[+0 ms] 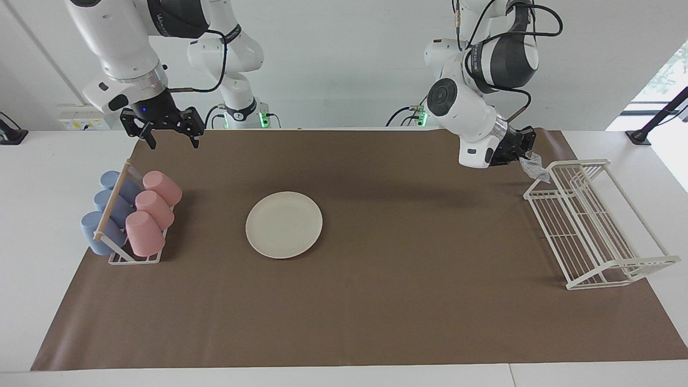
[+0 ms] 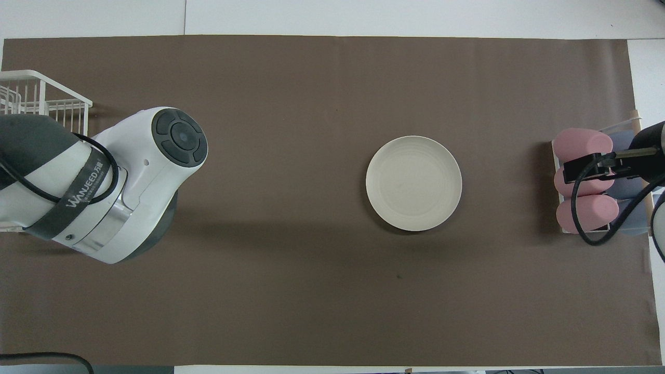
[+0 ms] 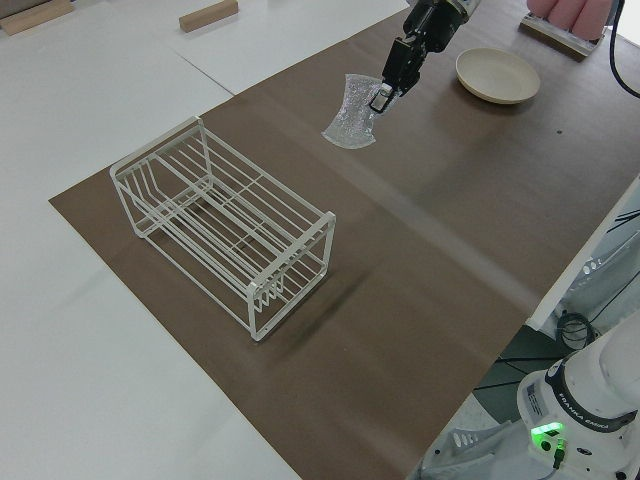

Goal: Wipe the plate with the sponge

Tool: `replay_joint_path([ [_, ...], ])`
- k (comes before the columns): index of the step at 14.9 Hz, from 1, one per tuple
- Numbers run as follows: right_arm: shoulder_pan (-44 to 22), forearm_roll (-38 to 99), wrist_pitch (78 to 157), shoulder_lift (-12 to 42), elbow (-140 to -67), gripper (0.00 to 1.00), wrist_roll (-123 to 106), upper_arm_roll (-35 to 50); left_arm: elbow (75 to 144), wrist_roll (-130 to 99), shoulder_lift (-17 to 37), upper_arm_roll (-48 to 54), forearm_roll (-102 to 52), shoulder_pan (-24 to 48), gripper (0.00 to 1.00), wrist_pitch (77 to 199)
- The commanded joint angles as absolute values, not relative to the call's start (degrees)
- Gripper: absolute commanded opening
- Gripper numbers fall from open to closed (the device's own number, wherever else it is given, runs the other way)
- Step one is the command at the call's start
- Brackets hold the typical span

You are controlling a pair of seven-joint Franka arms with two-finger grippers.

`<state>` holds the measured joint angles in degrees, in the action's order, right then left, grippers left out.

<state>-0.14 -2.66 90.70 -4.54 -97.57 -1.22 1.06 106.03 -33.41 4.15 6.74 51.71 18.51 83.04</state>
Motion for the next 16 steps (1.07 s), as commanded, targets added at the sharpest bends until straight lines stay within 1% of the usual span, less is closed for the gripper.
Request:
replay_joint_path([
  [1,-0.35,-3.78,90.0,-5.45,-98.0,1.0,-1.84,-0.26,104.24,-30.77,7.46,6.42,60.18,17.93,0.0,82.09],
  [3,-0.09,-3.69,90.61,-5.36,-97.91,1.0,-2.98,-0.53,104.24,-30.76,9.74,6.24,63.61,16.27,0.0,82.44],
  [5,0.09,-3.6,90.62,-5.27,-97.82,1.0,-3.16,-0.53,103.45,-30.76,13.52,6.24,68.45,13.9,0.0,82.71],
  [8,0.35,-2.47,90.62,-5.1,-97.56,1.0,-3.86,-1.14,96.62,-30.85,20.89,6.06,69.26,11.43,0.0,82.97],
  [9,0.18,-1.85,90.62,-5.01,-97.21,1.0,-3.87,-1.06,95.03,-30.85,22.31,6.06,69.43,10.03,0.0,83.14],
  [11,0.52,-0.18,90.26,-5.1,-97.38,0.99,-4.3,-1.4,94.48,-30.94,24.07,6.06,69.09,8.44,0.0,84.54],
  [13,1.49,-0.09,90.53,-5.1,-97.47,0.99,-5.88,-1.76,94.48,-31.02,24.34,5.98,68.12,8.09,0.0,85.6],
  [16,1.23,-0.09,90.7,-4.92,-97.03,1.0,-5.54,-1.76,94.48,-33.91,24.43,5.98,63.64,7.12,0.0,86.3],
])
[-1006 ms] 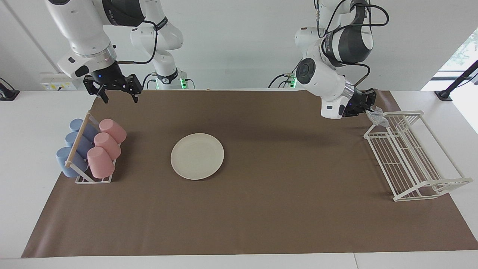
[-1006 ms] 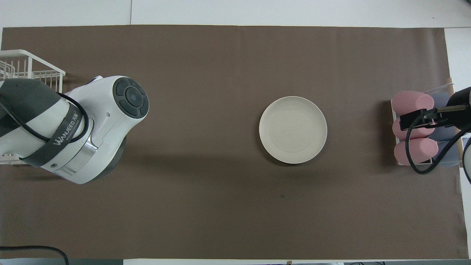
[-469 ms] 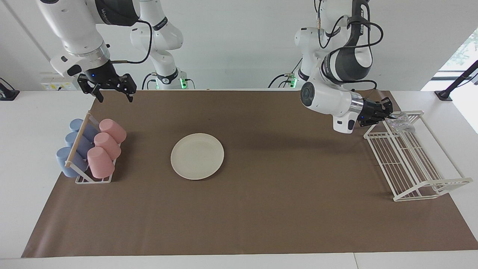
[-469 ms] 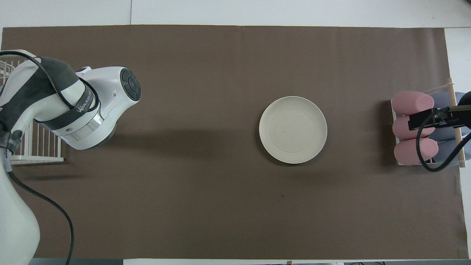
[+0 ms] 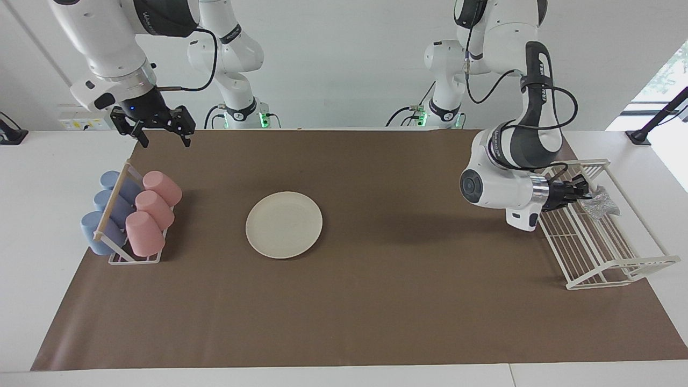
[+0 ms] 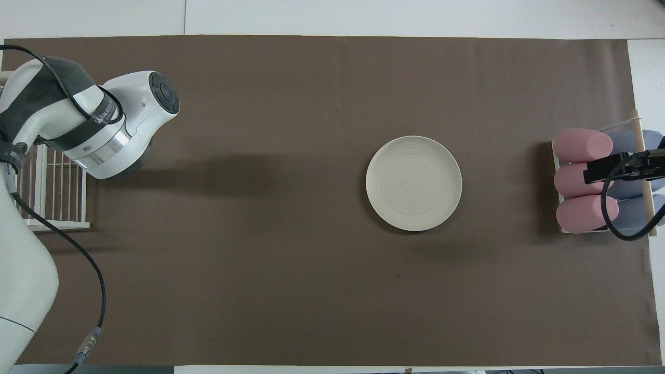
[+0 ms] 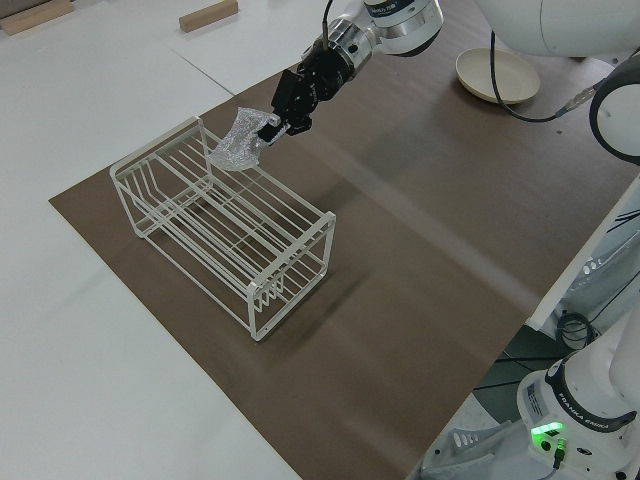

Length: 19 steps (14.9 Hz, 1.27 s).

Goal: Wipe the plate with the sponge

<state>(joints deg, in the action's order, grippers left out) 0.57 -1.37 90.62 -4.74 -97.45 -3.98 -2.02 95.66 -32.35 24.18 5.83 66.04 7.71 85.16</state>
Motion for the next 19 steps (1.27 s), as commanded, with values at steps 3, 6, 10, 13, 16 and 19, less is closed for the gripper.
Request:
replay_joint_path([
  [3,1.32,-0.18,90.53,-4.92,-97.03,1.0,-5.1,-1.76,95.01,-35.86,24.35,5.98,63.46,7.29,0.0,87.54],
  [6,1.32,-0.35,90.53,-4.92,-97.03,1.0,-5.19,-1.76,95.19,-35.86,24.26,5.98,63.63,7.29,0.0,87.71],
  [10,1.31,-0.79,90.62,-4.83,-96.85,1.0,-5.27,-1.76,95.89,-35.86,24.08,5.98,63.72,7.21,0.0,89.29],
  [13,0.97,-0.79,90.62,-4.83,-96.86,1.0,-5.1,-1.76,96.24,-35.42,24.08,5.98,63.9,6.59,0.57,89.91],
  [16,0.88,-0.79,90.62,-4.83,-96.86,1.0,-5.1,-1.76,96.77,-35.33,23.91,5.89,64.16,6.5,0.63,90.7],
  [19,0.88,-0.79,90.61,-4.83,-96.86,1.0,-5.1,-1.67,96.77,-35.33,23.91,5.98,64.25,6.15,1.0,90.7],
])
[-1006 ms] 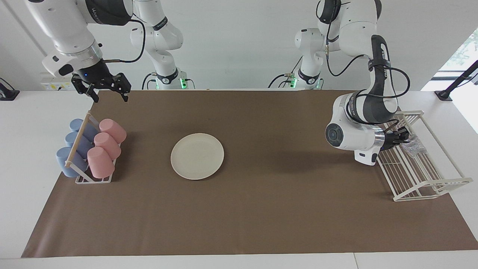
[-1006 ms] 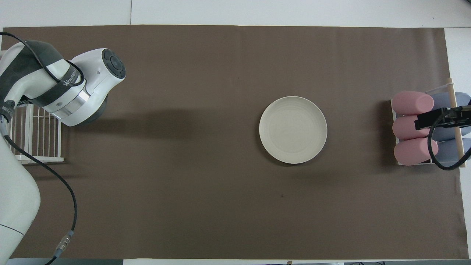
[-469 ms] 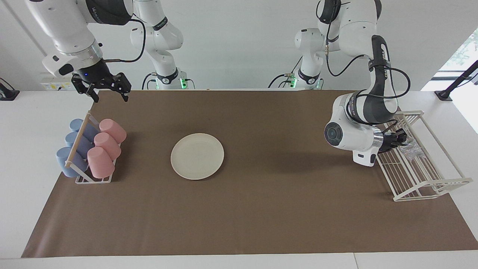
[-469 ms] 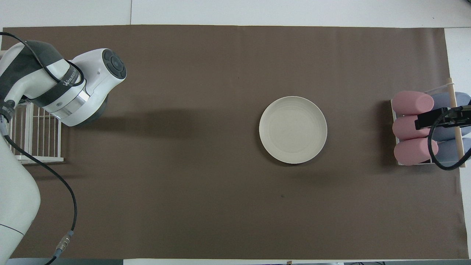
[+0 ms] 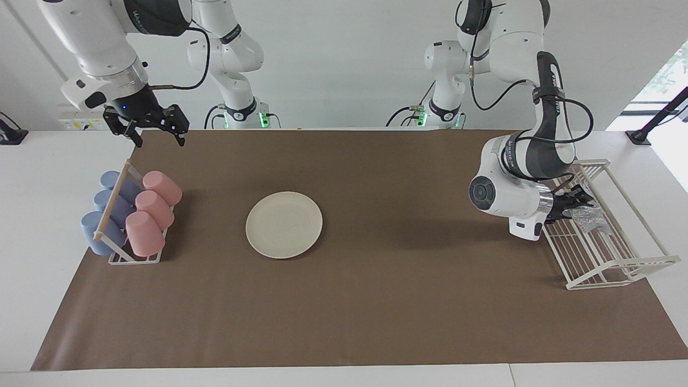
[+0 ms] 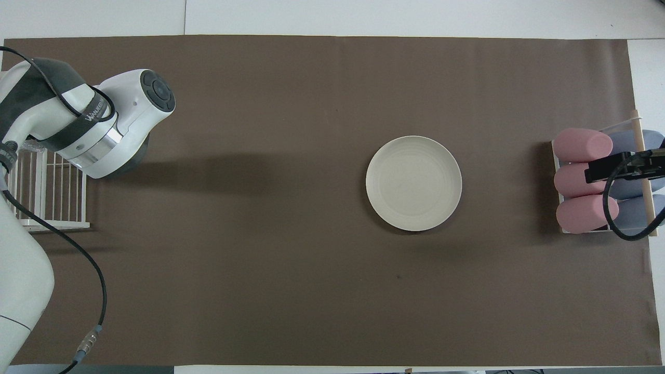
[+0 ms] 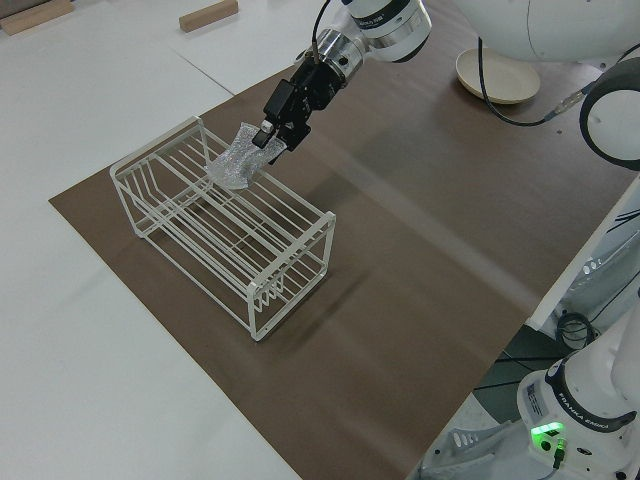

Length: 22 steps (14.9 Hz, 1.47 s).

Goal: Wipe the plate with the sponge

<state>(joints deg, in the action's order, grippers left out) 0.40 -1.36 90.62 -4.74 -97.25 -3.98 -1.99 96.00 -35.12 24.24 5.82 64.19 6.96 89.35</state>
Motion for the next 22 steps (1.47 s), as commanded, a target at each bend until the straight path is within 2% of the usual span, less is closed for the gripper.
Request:
replay_joint_path([
  [1,0.88,-0.79,90.62,-4.83,-96.86,1.0,-5.1,-1.67,96.77,-35.33,23.82,5.98,64.25,6.15,1.0,90.79],
  [8,0.97,-0.79,90.62,-4.92,-96.86,1.0,-5.1,-1.76,95.98,-33.06,22.25,6.24,63.29,5.37,1.0,92.1],
  [14,0.97,-0.88,90.62,-4.92,-96.94,1.0,-5.1,-1.76,91.76,-21.19,13.11,5.8,43.54,2.9,1.0,93.61],
  [20,0.97,-0.88,90.62,-4.92,-96.94,1.0,-5.1,-1.76,92.02,-19.08,0.55,5.63,15.16,-3.42,1.0,92.03],
  [22,0.97,-0.88,90.62,-4.92,-96.94,1.0,-5.19,-1.76,92.2,-18.9,-1.75,5.54,10.83,-3.52,1.0,89.05],
])
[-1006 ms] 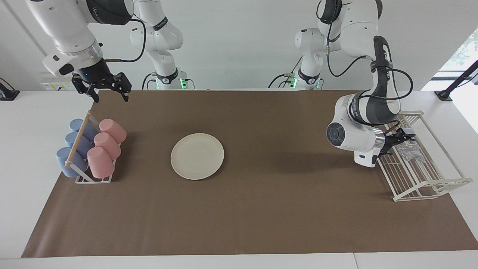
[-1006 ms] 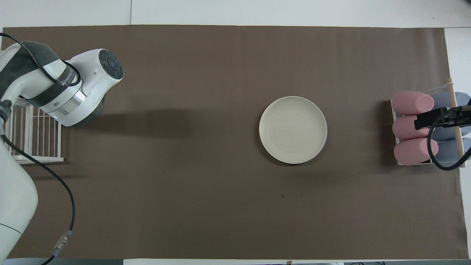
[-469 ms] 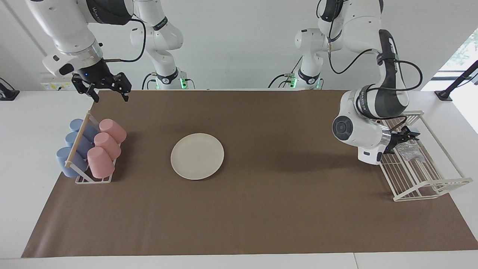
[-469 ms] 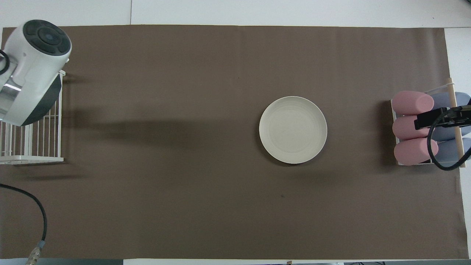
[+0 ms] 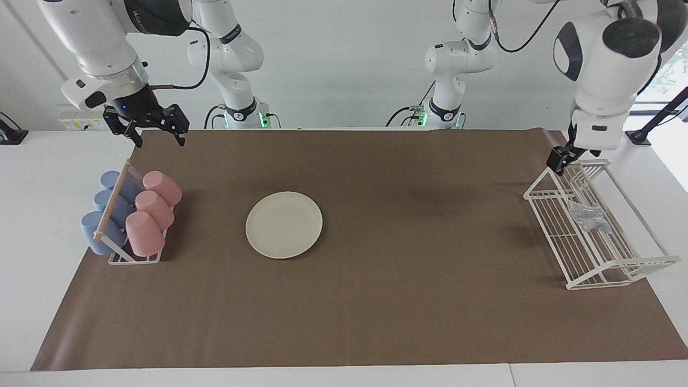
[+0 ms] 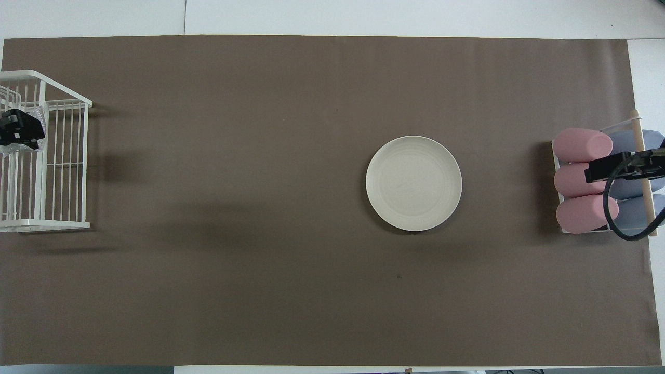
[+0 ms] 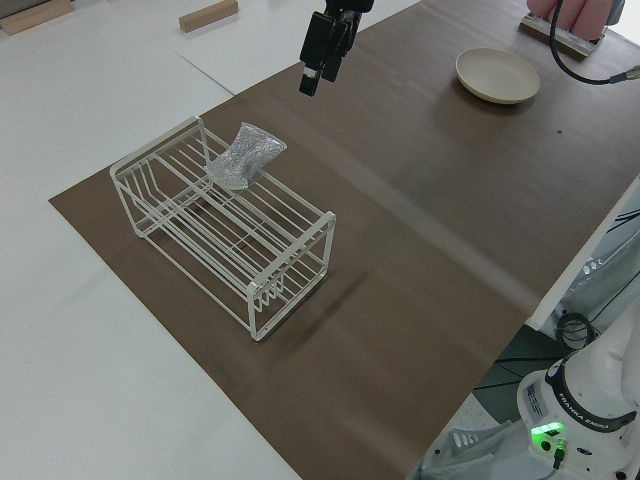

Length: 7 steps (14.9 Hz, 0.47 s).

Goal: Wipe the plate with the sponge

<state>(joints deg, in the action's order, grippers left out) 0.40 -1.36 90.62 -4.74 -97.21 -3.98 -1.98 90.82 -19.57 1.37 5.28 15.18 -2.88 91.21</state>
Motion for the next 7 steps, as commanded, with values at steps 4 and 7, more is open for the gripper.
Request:
replay_joint_path([
  [4,1.05,-0.88,90.62,-4.92,-97.03,1.0,-5.19,-1.76,94.12,-10.92,-4.65,5.1,-0.67,-5.97,1.0,83.24],
  [7,1.05,-0.88,90.62,-4.92,-97.03,1.0,-5.19,-1.76,99.31,-7.73,-6.33,4.4,-5.27,-5.46,1.0,89.18],
])
